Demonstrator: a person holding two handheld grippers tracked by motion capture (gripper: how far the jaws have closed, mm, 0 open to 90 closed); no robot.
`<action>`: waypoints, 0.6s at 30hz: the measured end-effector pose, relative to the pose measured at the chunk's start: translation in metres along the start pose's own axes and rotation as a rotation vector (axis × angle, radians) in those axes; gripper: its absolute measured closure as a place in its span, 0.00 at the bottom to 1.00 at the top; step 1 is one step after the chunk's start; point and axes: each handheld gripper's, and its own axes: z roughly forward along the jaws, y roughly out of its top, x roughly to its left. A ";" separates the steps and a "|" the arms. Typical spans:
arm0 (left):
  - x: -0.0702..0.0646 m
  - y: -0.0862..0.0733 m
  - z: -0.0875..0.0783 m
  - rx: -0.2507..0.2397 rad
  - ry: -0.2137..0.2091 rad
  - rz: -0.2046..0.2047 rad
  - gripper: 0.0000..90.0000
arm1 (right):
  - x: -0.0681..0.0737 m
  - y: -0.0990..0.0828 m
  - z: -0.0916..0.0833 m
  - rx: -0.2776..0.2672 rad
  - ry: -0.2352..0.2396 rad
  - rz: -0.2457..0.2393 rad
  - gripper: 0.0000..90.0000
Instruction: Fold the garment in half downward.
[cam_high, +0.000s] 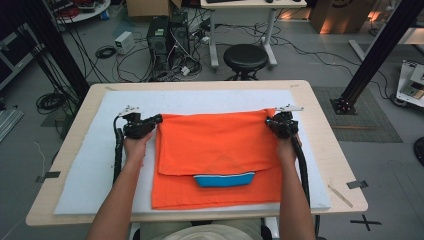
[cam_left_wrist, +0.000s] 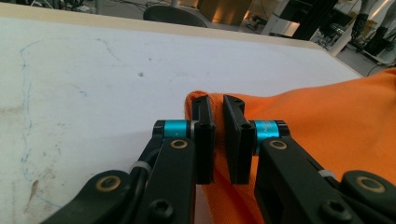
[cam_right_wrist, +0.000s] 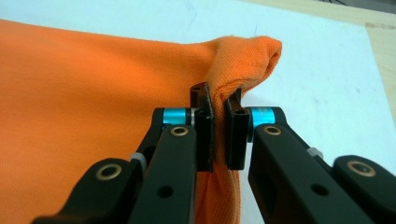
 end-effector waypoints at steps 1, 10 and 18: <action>0.001 -0.001 0.001 -0.001 0.001 -0.005 0.92 | 0.002 0.002 0.001 0.000 -0.004 -0.002 0.95; -0.001 0.001 -0.005 0.008 0.048 0.021 0.63 | 0.010 -0.003 0.003 -0.009 -0.020 0.013 0.65; -0.010 0.004 -0.033 -0.026 0.043 0.072 0.53 | 0.008 -0.011 -0.021 -0.005 0.002 -0.002 0.41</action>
